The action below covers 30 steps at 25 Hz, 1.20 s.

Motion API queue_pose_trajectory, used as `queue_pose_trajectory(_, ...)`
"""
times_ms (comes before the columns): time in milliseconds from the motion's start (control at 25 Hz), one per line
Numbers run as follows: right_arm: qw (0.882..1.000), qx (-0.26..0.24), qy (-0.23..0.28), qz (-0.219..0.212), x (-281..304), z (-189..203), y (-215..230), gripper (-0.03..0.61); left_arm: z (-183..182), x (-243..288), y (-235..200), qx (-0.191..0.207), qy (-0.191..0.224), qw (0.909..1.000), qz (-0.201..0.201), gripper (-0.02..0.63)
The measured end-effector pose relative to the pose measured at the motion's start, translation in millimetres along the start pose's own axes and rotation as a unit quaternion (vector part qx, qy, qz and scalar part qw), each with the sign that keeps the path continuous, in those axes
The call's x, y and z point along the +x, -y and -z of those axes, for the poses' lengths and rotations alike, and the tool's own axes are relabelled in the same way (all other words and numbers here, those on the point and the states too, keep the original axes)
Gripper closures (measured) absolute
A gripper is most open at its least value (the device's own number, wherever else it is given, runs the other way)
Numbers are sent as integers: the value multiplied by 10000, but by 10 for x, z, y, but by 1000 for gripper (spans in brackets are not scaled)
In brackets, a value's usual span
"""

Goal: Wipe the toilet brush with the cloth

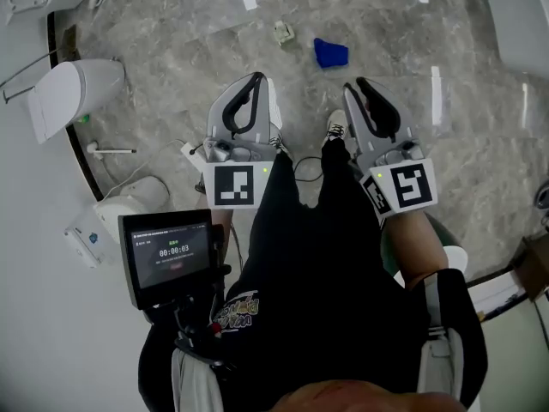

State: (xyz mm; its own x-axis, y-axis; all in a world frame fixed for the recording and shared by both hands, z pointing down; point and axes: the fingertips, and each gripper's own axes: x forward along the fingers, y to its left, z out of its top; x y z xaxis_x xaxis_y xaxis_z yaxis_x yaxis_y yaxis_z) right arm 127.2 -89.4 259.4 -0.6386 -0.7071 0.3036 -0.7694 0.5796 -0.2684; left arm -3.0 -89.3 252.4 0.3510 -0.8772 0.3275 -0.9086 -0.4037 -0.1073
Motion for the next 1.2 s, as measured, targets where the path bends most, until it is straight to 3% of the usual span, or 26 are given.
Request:
queue_pose_trajectory(280, 9990, -221, -308, -230, 274, -83, 97, 485, -98, -1, -123, -360, 52, 9982, -483, 614)
queue_pose_trajectory(560, 9975, -458, -514, -156, 326, 273, 196, 480, 157, -47, -75, -6, 77, 9983, -582, 612)
queue_pose_trajectory(840, 9967, -553, -487, 337, 696, 1225, 618, 477, 1219, 342, -346, 422, 71, 9969, -658, 614)
queue_pose_trajectory(1200, 9929, -709, -737, 608, 1369, 2359, 721, 476, 2450, 631, -728, -156, -96, 9969, -768, 614)
